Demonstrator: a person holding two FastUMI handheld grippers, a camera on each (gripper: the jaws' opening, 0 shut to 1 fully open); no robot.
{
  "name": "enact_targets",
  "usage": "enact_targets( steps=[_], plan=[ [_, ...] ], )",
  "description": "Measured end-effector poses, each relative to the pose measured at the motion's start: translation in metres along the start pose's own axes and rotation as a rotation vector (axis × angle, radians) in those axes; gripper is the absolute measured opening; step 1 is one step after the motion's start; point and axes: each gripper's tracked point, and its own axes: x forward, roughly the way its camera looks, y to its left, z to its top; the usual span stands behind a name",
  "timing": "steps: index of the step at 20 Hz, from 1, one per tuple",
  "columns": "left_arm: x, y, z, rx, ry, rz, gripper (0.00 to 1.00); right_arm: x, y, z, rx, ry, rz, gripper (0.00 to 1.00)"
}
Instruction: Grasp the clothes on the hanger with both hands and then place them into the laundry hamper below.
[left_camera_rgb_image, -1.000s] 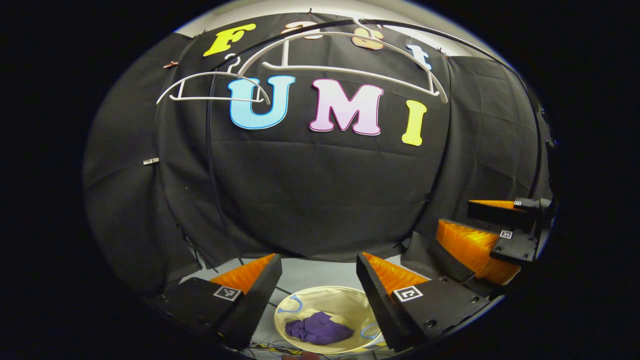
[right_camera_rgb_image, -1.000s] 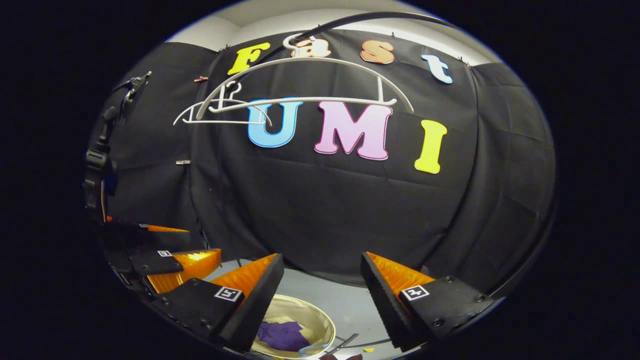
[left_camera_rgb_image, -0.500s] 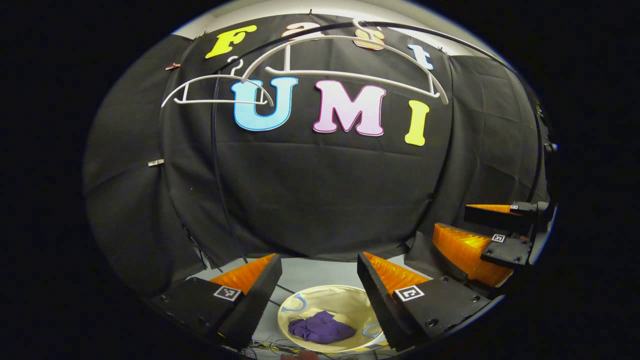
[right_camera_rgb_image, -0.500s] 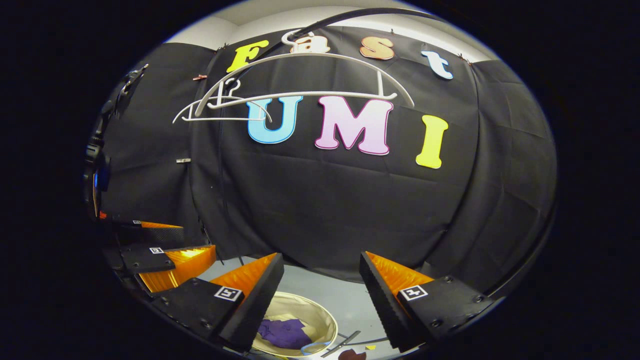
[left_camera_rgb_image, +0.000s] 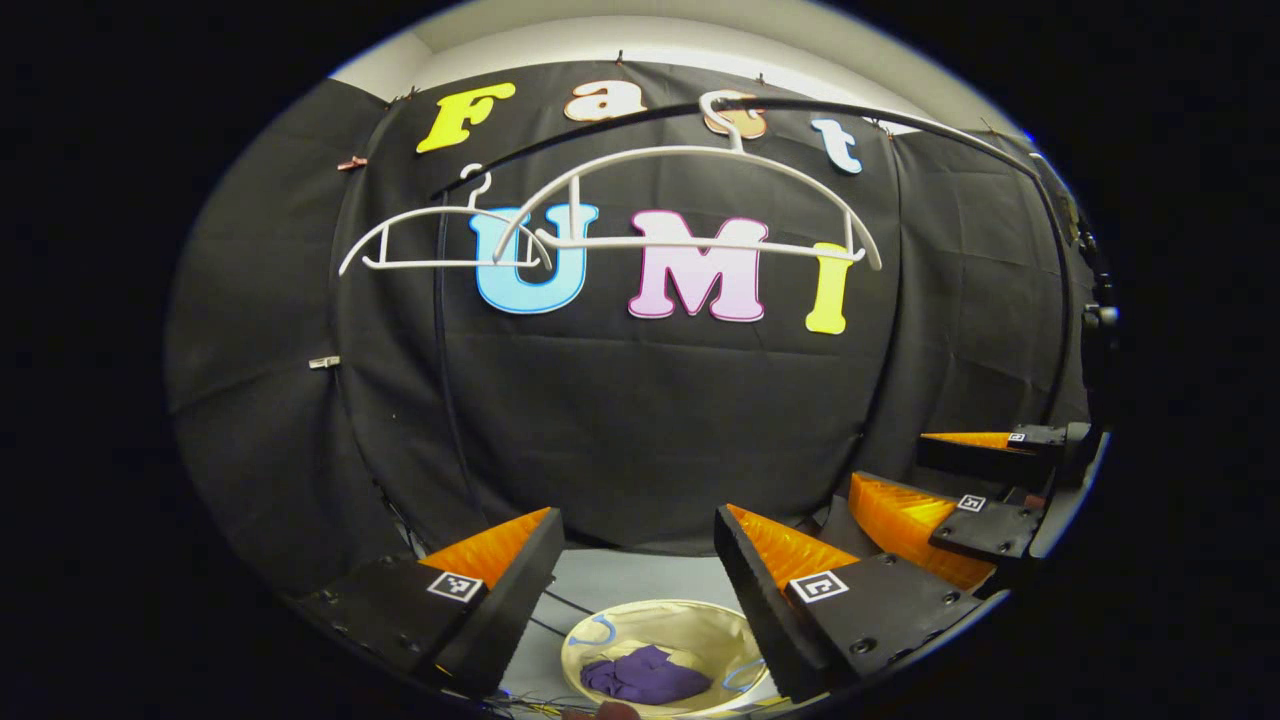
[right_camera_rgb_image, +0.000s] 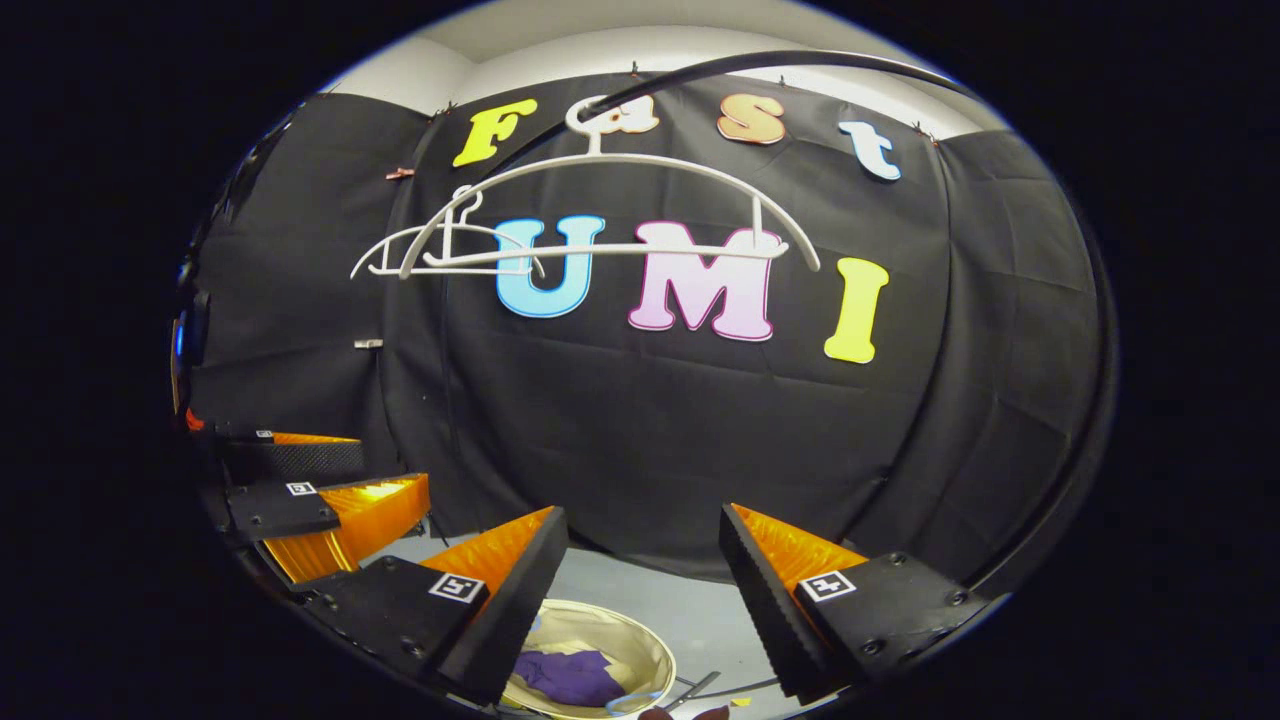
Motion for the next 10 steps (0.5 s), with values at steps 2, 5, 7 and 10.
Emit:
enact_targets(
  steps=[2, 5, 7, 10],
  plan=[
    [-0.007, 0.001, 0.014, 0.002, -0.029, 0.002, 0.93, -0.004, -0.001, 0.014, 0.015, -0.024, -0.007, 0.98],
    [-0.017, 0.002, 0.036, -0.004, -0.068, 0.008, 0.95, -0.009, -0.004, 0.034, 0.023, -0.059, -0.016, 0.98],
    [-0.023, 0.003, 0.050, 0.000, -0.093, 0.011, 0.95, -0.014, -0.004, 0.047, 0.032, -0.082, -0.017, 0.98],
    [-0.033, 0.002, 0.071, 0.010, -0.132, 0.016, 0.96, -0.020, -0.003, 0.065, 0.026, -0.117, -0.014, 0.98]
  ],
)
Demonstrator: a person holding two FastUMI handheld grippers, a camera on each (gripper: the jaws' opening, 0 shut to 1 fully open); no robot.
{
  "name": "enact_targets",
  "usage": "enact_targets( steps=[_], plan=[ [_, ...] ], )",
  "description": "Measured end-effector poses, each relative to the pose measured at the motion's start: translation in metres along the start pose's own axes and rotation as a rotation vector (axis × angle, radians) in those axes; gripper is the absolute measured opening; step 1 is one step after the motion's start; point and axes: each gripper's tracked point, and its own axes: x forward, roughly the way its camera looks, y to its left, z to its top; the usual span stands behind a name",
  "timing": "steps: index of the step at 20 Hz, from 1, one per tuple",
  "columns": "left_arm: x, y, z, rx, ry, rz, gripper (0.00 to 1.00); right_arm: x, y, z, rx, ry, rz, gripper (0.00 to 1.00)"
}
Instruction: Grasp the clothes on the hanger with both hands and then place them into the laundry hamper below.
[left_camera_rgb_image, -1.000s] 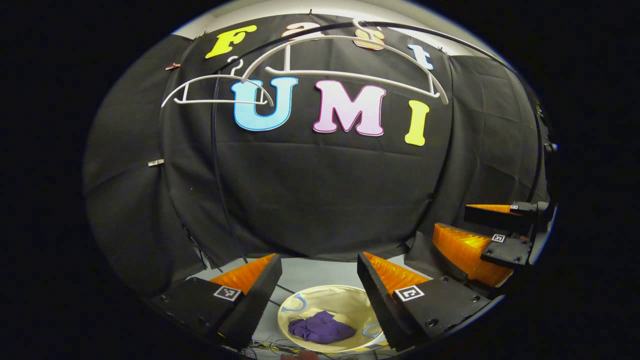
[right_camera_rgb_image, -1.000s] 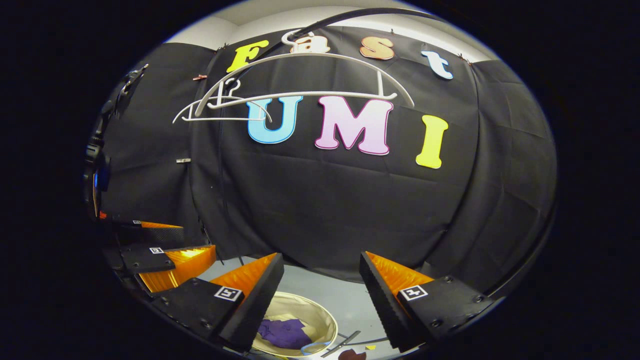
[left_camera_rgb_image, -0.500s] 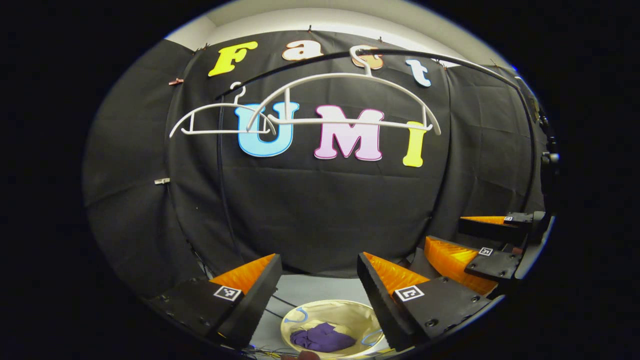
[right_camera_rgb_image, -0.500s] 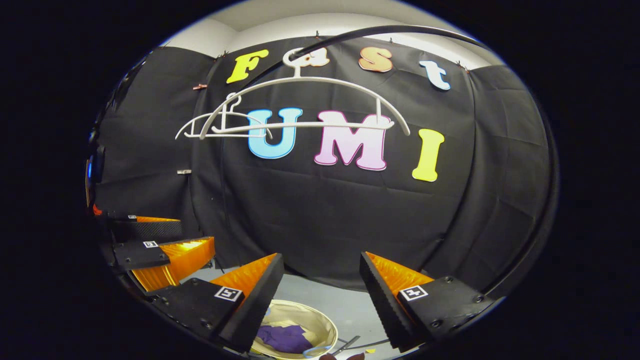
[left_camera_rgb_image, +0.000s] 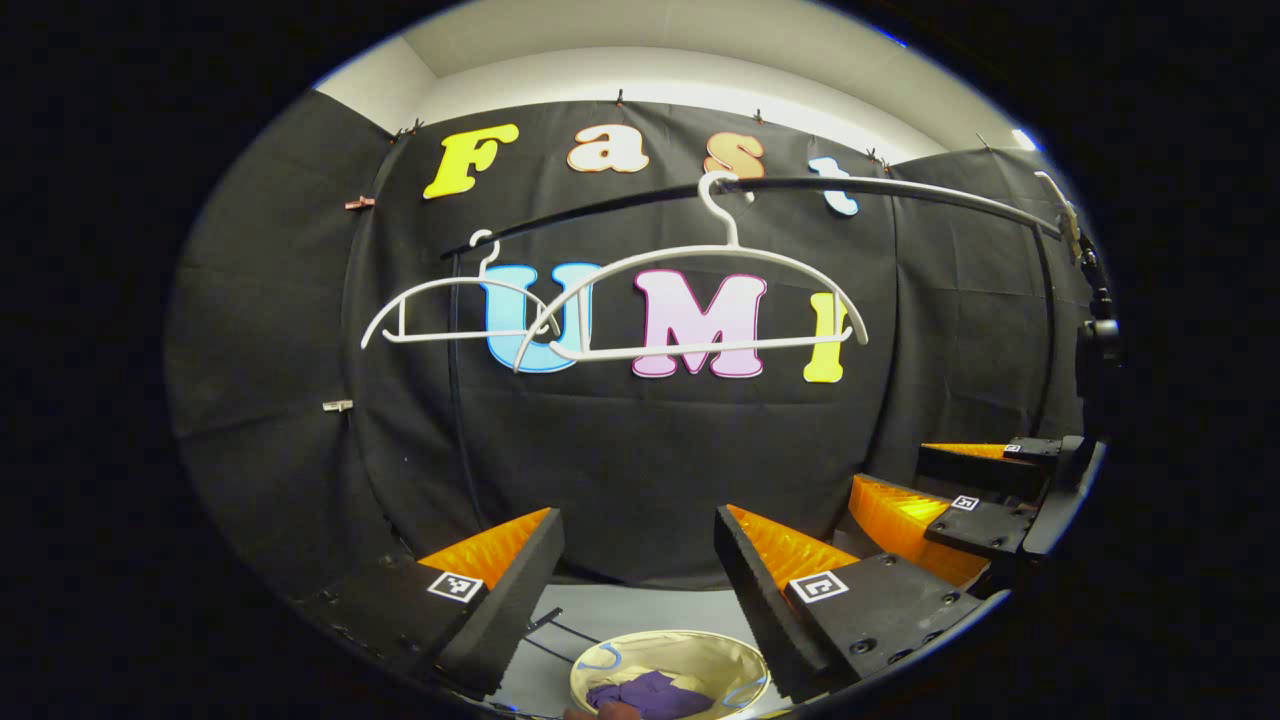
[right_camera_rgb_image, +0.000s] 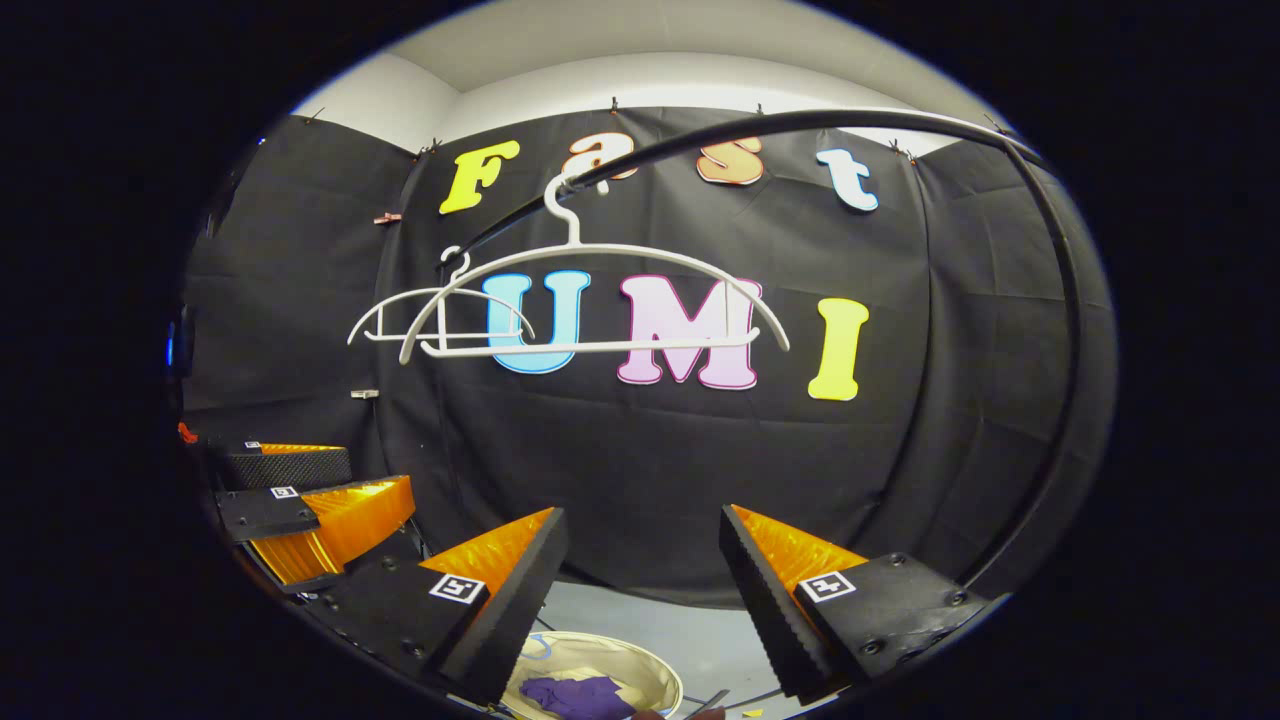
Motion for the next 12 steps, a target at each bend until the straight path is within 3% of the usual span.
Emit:
enact_targets(
  steps=[12],
  plan=[
    [-0.027, -0.004, 0.088, 0.002, -0.157, 0.003, 0.93, -0.013, 0.005, 0.081, -0.021, -0.132, -0.001, 0.98]
  ],
)
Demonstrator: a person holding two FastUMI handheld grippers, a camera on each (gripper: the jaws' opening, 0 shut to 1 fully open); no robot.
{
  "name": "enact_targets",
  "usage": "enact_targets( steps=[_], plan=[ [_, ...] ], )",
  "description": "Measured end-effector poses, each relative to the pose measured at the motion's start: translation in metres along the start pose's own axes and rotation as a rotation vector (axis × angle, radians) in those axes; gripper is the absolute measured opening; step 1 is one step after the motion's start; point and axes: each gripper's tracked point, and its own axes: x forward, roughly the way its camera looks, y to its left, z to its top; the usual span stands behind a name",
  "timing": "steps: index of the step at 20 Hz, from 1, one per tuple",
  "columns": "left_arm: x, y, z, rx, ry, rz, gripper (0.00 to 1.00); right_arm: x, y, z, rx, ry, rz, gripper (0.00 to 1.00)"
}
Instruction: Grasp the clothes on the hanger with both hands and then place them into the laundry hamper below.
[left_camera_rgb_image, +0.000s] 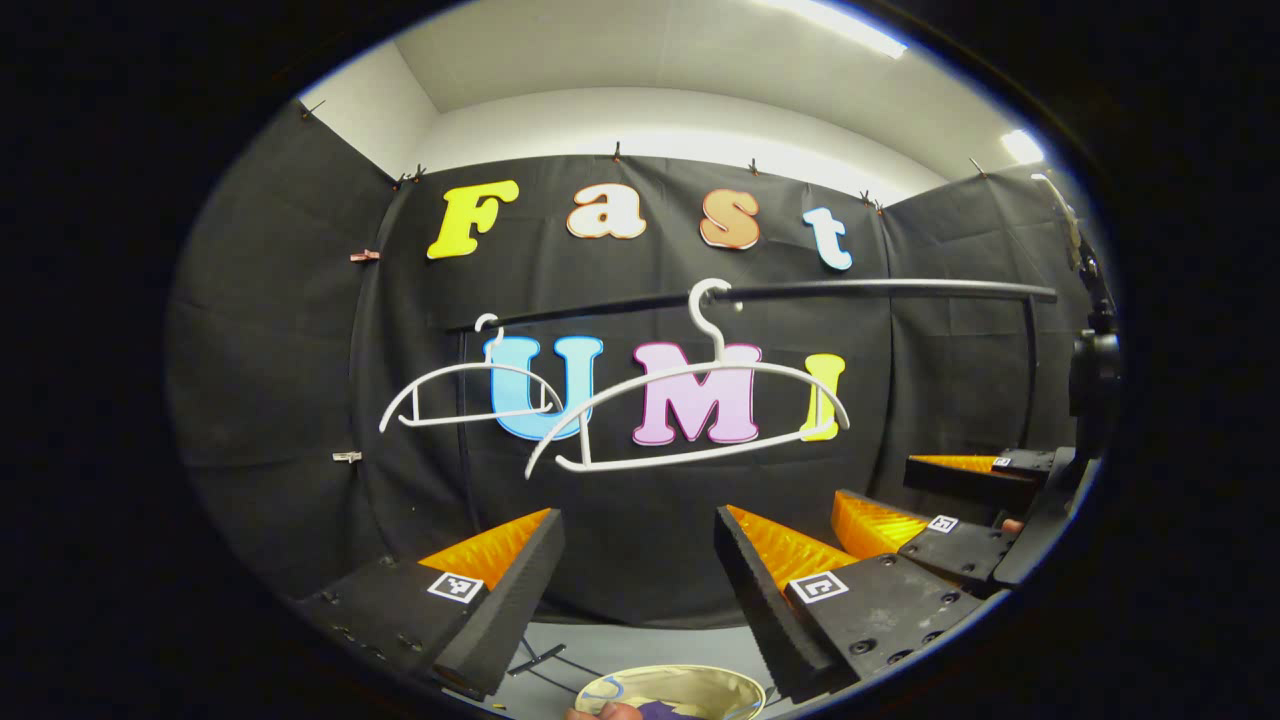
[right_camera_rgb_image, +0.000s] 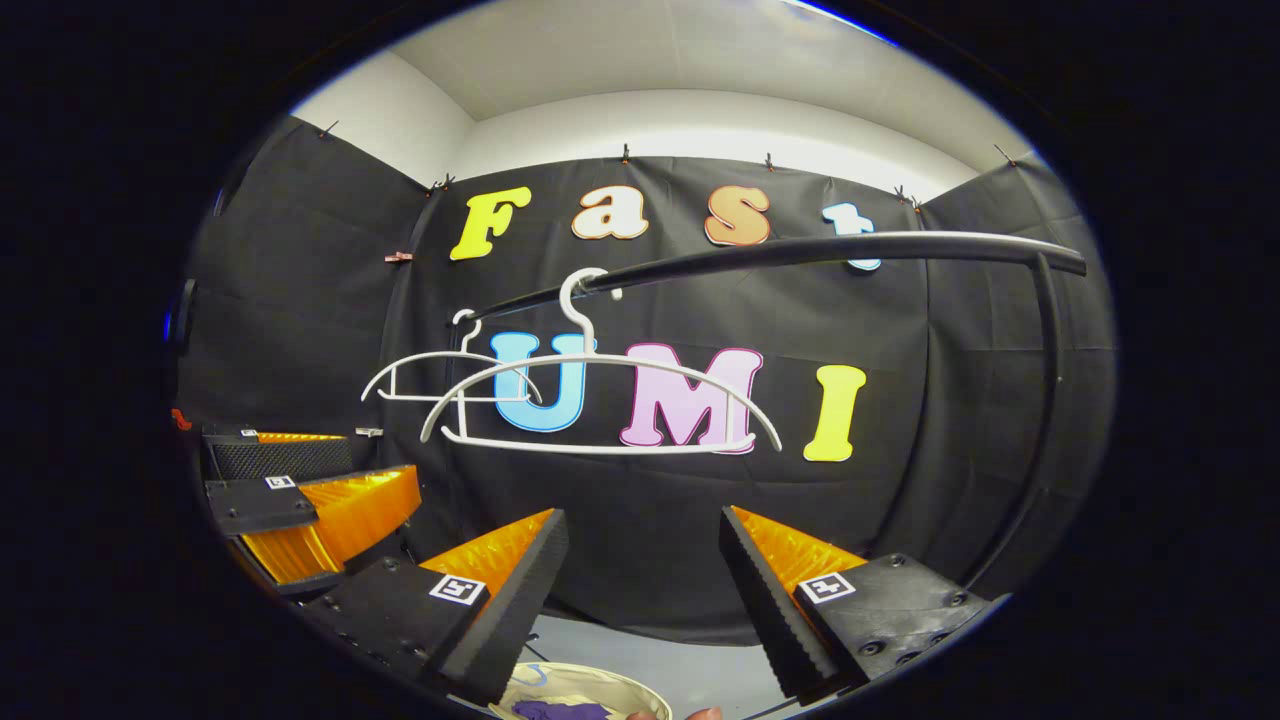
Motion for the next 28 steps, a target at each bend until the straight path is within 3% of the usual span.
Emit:
enact_targets(
  steps=[13, 28],
  plan=[
    [-0.015, 0.002, 0.053, 0.024, -0.106, 0.018, 0.92, -0.011, -0.012, 0.047, 0.020, -0.075, -0.047, 0.98],
    [-0.019, -0.002, 0.054, 0.060, -0.107, 0.023, 0.92, -0.017, -0.019, 0.050, 0.026, -0.080, -0.069, 0.98]
  ],
)
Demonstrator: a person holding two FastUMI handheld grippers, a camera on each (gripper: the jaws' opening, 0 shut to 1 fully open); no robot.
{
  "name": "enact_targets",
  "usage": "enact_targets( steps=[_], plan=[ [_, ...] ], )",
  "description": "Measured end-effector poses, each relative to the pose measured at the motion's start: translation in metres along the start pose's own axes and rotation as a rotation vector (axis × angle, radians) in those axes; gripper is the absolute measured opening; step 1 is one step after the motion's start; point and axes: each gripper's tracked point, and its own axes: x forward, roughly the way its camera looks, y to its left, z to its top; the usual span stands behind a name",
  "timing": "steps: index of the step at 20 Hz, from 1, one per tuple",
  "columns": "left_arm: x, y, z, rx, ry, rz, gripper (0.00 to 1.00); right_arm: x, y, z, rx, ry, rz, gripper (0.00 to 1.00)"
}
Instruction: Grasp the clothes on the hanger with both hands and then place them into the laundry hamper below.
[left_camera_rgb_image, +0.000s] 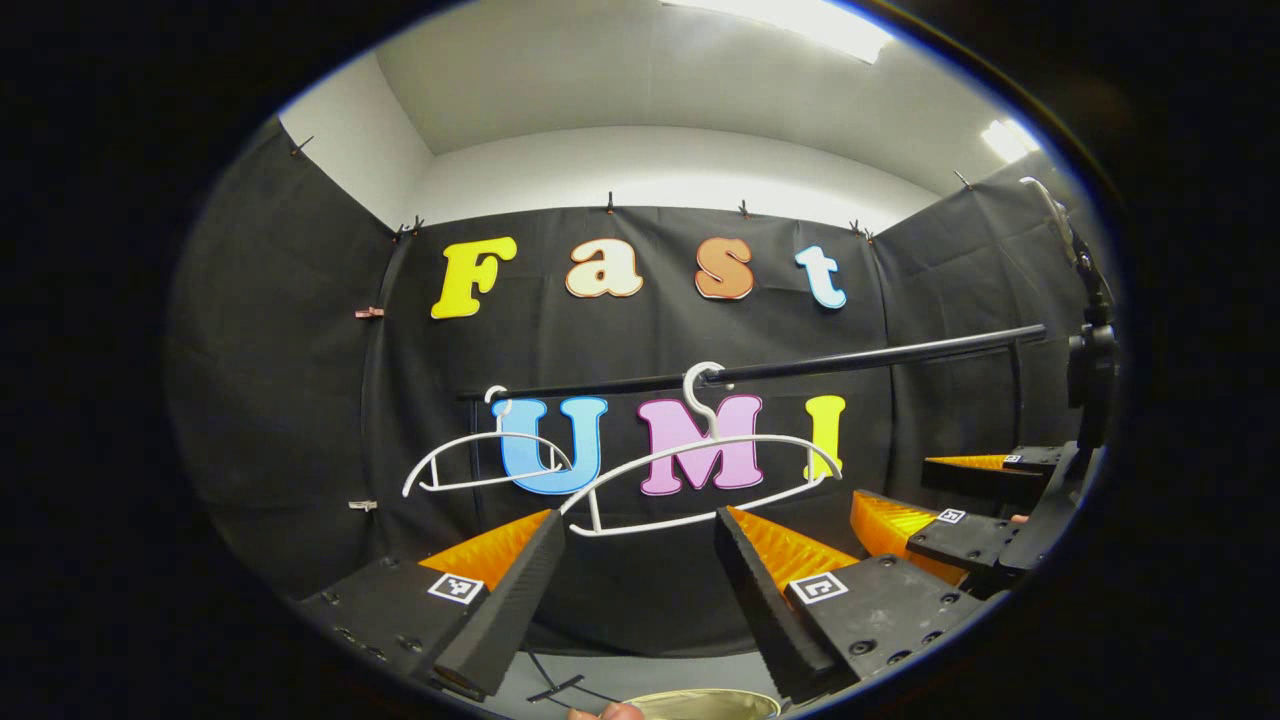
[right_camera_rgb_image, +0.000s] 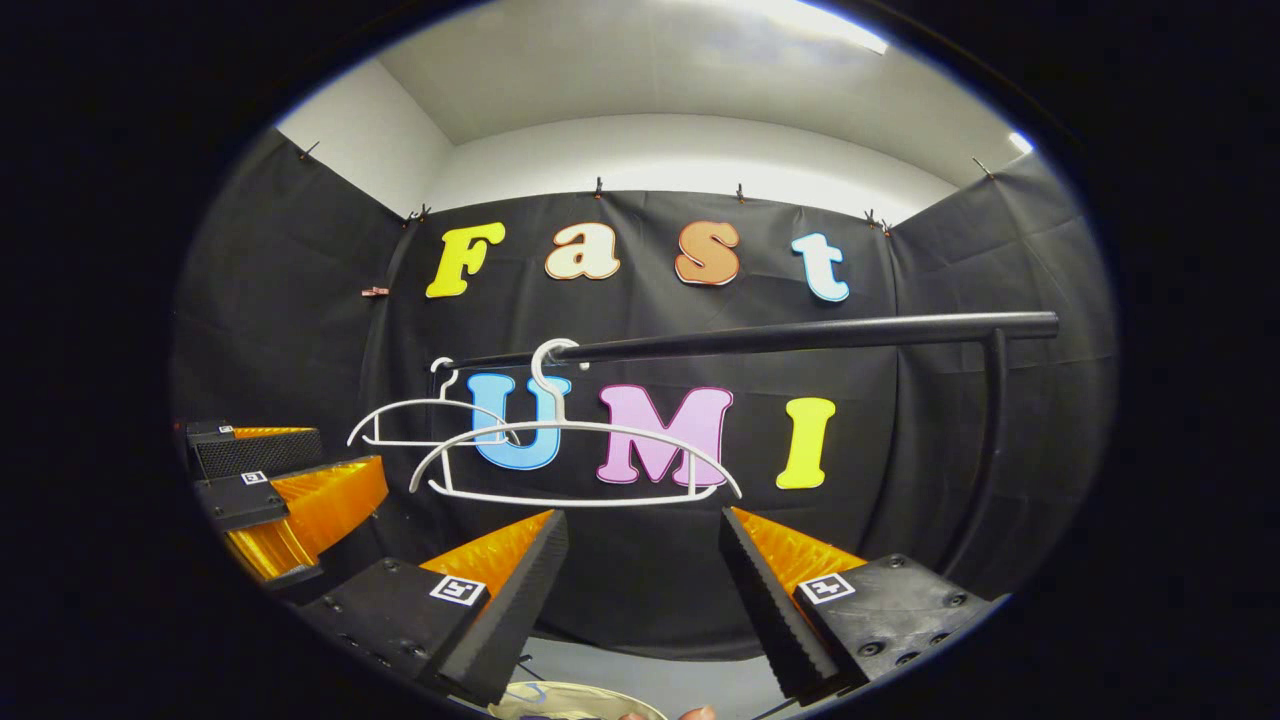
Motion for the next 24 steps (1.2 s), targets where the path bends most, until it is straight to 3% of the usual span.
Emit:
enact_targets(
  steps=[24],
  plan=[
    [-0.0025, -0.0048, 0.0001, 0.005, -0.003, 0.005, 0.92, -0.0032, -0.0023, -0.0004, 0.007, -0.015, 0.016, 0.98]
  ],
)
